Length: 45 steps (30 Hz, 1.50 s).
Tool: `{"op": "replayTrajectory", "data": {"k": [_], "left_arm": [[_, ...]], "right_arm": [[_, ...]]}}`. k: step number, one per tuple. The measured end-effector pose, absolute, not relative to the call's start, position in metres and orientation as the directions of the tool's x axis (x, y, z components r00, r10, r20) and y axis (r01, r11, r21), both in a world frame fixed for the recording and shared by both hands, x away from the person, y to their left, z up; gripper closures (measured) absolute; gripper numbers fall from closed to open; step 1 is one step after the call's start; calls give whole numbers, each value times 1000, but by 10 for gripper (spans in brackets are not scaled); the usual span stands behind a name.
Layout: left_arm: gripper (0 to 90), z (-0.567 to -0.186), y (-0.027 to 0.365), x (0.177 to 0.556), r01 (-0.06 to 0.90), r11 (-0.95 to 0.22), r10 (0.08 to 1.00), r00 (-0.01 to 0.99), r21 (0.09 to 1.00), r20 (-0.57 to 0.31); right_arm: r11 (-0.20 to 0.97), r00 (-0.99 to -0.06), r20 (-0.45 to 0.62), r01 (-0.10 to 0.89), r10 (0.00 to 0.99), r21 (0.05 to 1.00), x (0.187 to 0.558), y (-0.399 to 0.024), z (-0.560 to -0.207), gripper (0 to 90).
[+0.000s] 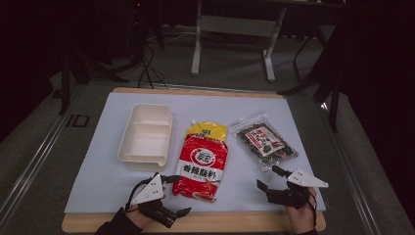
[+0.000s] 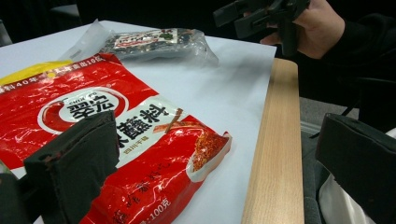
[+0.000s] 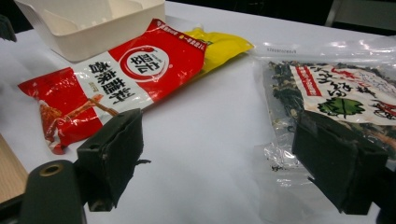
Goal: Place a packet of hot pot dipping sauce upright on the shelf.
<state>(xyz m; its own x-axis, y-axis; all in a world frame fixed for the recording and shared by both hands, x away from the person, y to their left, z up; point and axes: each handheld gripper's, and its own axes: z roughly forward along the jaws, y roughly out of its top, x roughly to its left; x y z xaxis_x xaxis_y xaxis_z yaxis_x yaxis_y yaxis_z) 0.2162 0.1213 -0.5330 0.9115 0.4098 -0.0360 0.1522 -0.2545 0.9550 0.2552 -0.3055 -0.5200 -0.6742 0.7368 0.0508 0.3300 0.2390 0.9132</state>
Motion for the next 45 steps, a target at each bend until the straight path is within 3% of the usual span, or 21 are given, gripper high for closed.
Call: {"op": "replayTrajectory", "data": {"k": [8, 21, 36, 45], "left_arm": [[7, -533, 120, 216, 151, -258, 409, 912, 954, -34], [7, -532, 119, 213, 146, -270, 403, 915, 952, -26], [7, -533, 118, 214, 151, -264, 409, 912, 952, -31], [7, -533, 120, 214, 153, -263, 412, 910, 953, -32]], "right_arm": [[264, -686, 19, 305, 727, 915, 255, -304, -520, 165], [290, -718, 80, 377, 691, 879, 258, -287, -511, 169], [345, -761, -20, 271, 648, 899, 283, -257, -488, 146], [341, -774, -10, 267, 633, 901, 304, -240, -479, 137]]}}
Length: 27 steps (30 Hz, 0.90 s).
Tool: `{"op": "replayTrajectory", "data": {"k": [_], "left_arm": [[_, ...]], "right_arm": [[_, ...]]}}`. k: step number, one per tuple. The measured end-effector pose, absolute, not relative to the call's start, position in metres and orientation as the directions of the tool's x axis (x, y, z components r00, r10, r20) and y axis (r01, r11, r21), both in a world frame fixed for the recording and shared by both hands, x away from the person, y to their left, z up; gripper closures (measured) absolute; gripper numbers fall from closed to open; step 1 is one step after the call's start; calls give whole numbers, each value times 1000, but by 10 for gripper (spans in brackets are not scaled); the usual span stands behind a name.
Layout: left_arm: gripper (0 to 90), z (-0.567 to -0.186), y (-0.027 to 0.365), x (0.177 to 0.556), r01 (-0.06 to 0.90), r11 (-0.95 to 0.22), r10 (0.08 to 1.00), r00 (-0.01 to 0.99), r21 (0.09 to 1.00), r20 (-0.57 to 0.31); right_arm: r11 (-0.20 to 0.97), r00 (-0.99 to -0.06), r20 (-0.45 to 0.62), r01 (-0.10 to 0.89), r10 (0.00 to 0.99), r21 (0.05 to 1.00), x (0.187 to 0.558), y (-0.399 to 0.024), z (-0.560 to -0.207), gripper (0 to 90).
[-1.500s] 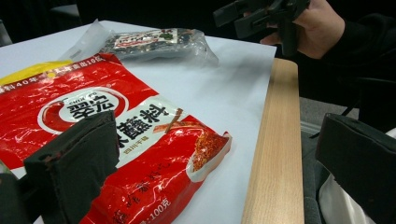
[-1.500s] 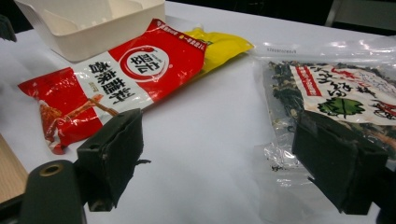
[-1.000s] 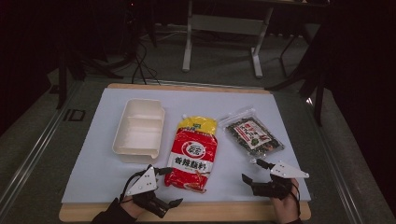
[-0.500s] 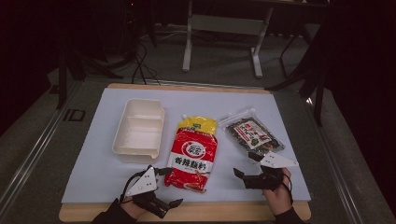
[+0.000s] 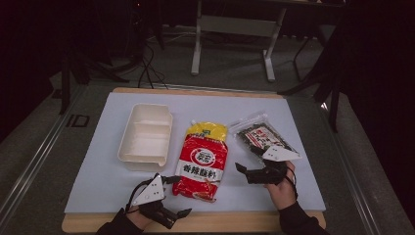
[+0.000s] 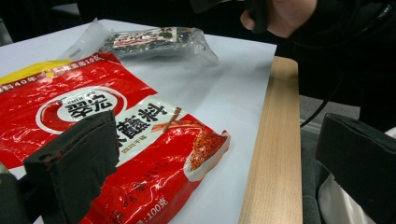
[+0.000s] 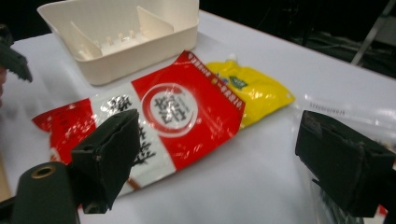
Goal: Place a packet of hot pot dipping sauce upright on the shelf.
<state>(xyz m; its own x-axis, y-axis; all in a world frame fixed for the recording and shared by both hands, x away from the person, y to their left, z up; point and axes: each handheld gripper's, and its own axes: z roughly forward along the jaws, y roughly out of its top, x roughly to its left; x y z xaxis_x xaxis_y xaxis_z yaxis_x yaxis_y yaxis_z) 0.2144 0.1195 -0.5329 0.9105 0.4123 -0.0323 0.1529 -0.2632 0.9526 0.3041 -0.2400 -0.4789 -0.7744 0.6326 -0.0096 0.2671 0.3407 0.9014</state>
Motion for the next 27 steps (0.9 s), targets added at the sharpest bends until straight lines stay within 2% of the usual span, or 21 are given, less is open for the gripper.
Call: {"op": "replayTrajectory", "data": {"k": [13, 27], "left_arm": [[7, -533, 119, 215, 157, -267, 411, 911, 951, -35], [7, -534, 119, 215, 158, -268, 407, 913, 950, -37]], "right_arm": [[347, -779, 18, 300, 627, 889, 335, -221, -471, 99], [373, -772, 52, 364, 634, 854, 369, -200, -485, 134]]}}
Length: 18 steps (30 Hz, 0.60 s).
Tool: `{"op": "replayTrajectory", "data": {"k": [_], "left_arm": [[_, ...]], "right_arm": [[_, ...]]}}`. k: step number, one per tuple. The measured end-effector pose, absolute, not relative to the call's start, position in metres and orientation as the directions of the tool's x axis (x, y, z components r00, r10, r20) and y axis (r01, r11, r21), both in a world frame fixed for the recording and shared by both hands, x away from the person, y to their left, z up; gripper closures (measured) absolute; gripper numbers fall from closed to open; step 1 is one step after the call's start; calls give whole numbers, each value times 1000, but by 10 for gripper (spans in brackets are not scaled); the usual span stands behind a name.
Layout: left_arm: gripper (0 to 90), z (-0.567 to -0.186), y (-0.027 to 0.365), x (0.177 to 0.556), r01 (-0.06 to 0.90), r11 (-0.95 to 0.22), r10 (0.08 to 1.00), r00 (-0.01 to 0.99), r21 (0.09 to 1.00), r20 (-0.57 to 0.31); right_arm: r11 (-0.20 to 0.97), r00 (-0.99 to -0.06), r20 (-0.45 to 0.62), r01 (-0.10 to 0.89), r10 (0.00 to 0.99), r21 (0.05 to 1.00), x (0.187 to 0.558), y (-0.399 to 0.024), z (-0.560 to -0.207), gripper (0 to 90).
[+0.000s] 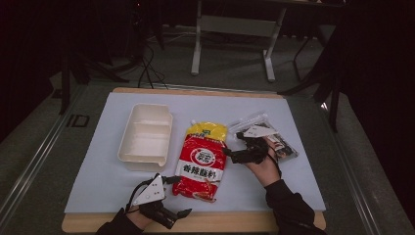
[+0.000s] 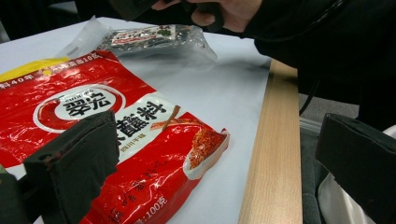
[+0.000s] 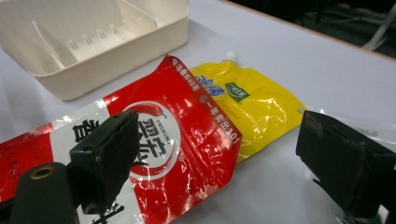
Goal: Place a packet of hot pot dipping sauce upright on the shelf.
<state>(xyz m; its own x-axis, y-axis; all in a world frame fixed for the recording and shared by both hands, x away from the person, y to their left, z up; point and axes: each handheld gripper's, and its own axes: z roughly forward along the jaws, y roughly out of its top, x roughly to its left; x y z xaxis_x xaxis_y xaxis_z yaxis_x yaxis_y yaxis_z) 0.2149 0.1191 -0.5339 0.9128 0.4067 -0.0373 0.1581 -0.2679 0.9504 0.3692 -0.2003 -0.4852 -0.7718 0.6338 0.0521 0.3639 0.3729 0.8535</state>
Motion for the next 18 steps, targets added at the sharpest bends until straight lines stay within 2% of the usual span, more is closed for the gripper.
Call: {"op": "replayTrajectory", "data": {"k": [6, 13, 18], "left_arm": [[7, -534, 119, 215, 159, -269, 404, 914, 950, -38], [7, -535, 119, 215, 162, -270, 403, 914, 949, -41], [7, -535, 119, 215, 162, -273, 400, 916, 948, -41]], "right_arm": [[378, -764, 81, 405, 640, 833, 382, -196, -496, 154], [392, -755, 106, 449, 647, 802, 392, -192, -512, 230], [412, -752, 118, 477, 649, 776, 398, -188, -522, 232]]}}
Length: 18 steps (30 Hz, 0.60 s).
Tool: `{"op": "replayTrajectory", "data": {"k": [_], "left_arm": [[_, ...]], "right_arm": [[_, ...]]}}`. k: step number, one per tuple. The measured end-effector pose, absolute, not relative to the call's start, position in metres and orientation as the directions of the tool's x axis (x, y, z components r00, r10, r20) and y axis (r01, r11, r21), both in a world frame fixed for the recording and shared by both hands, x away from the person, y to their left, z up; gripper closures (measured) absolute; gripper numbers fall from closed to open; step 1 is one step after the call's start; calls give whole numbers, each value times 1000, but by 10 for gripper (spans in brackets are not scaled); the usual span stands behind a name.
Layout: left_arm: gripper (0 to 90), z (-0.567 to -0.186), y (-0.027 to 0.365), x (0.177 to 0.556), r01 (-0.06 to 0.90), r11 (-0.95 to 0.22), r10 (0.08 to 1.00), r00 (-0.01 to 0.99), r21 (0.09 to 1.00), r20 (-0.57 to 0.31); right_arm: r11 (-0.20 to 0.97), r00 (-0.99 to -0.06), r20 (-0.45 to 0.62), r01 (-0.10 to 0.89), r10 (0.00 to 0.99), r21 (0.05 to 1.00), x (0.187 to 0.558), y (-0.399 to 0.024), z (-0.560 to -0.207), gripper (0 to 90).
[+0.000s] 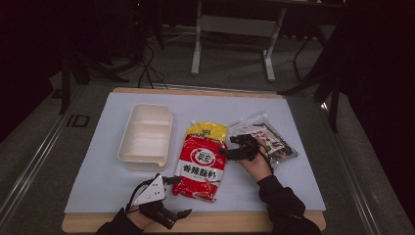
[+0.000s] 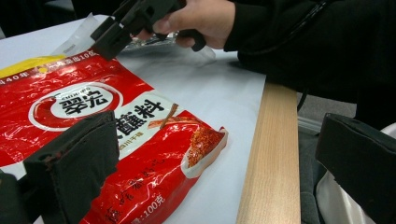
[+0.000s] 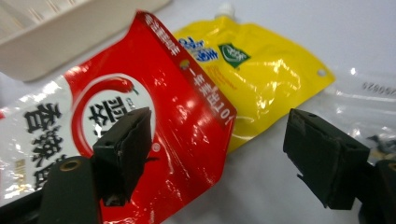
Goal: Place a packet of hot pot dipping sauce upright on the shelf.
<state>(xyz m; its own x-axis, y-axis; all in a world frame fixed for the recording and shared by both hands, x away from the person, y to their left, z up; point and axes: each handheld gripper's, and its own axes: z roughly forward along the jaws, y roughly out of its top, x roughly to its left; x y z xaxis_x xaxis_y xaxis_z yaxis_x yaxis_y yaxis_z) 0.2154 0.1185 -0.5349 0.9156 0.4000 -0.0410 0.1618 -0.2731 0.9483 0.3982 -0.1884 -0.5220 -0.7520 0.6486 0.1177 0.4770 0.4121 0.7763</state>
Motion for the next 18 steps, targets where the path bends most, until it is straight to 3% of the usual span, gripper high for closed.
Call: {"op": "replayTrajectory", "data": {"k": [5, 8, 10, 12, 13, 18], "left_arm": [[7, -535, 119, 216, 162, -274, 398, 916, 948, -42], [7, -535, 119, 216, 163, -275, 399, 916, 947, -42], [7, -535, 119, 216, 164, -277, 397, 917, 947, -43], [7, -535, 118, 216, 165, -276, 398, 916, 947, -44], [7, -535, 118, 216, 166, -276, 397, 917, 947, -44], [7, -535, 118, 216, 165, -276, 398, 917, 947, -43]], "right_arm": [[434, -760, 137, 498, 635, 751, 403, -185, -531, 242], [447, -765, 151, 511, 626, 734, 404, -183, -535, 292], [452, -774, 163, 511, 612, 731, 405, -183, -536, 393], [452, -778, 168, 510, 606, 732, 405, -183, -535, 439], [465, -788, 156, 497, 596, 733, 403, -183, -533, 556], [497, -794, 130, 489, 594, 716, 403, -182, -527, 820]]}}
